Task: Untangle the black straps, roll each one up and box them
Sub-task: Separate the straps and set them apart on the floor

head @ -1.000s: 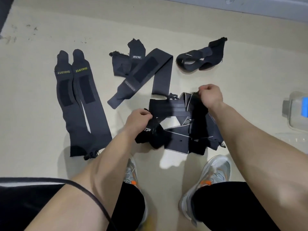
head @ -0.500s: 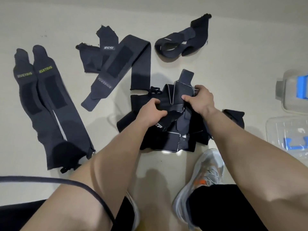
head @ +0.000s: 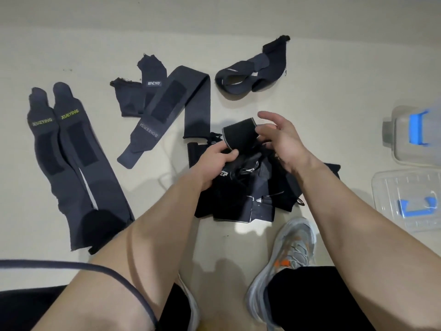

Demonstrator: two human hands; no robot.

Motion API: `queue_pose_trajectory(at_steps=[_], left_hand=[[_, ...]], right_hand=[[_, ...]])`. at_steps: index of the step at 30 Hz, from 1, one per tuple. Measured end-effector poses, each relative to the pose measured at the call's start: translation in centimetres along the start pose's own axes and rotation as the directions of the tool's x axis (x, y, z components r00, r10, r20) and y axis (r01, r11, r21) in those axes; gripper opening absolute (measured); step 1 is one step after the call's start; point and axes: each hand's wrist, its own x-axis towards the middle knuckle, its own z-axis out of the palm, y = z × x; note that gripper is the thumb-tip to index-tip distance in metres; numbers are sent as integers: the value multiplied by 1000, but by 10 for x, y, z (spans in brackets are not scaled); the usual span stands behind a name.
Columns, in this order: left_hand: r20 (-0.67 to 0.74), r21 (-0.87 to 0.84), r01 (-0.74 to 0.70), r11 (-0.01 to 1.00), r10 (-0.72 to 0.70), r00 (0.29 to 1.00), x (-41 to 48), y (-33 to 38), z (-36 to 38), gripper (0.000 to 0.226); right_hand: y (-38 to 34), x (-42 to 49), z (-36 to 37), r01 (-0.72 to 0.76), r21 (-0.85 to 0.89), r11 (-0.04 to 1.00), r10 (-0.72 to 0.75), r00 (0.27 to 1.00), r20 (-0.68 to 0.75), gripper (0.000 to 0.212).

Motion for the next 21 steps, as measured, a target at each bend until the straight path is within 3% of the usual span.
queue_pose_trajectory(at_steps=[2,5,8,11,13,18,20,21], left_hand=[[84,-128,60,990,-50,995,-21,16,-10,18],[189,-253,164,953,-117,975,-45,28,-31,18],[153,-316,199,928,-157,976,-64,33,-48,28],[104,-476,208,855,-180,978,-90,45,-55,21],[-12,-578,119,807,-154,988,-98,49,-63,34],[-331,-768,-208,606,-98,939,-105,56,-95,30],[-485,-716,-299,631,-141,863,-107,52,-109,25],[-587,-609,-311,729,-150,796,-104,47,-114,23]], right_hand=[[1,-5,2,-58,-73,996,57,998,-7,43],[4,-14,6,-103,-173,980,124,986,115,26],[0,-22,11,-21,-288,957,98,962,256,27],[-7,-31,18,97,-477,874,64,949,309,18],[-15,-34,20,122,-516,848,31,960,278,15],[-61,-47,27,143,-237,961,-102,979,177,12],[-72,-48,21,131,-154,979,-120,990,74,11],[-71,-47,14,111,-135,985,-109,994,18,9]])
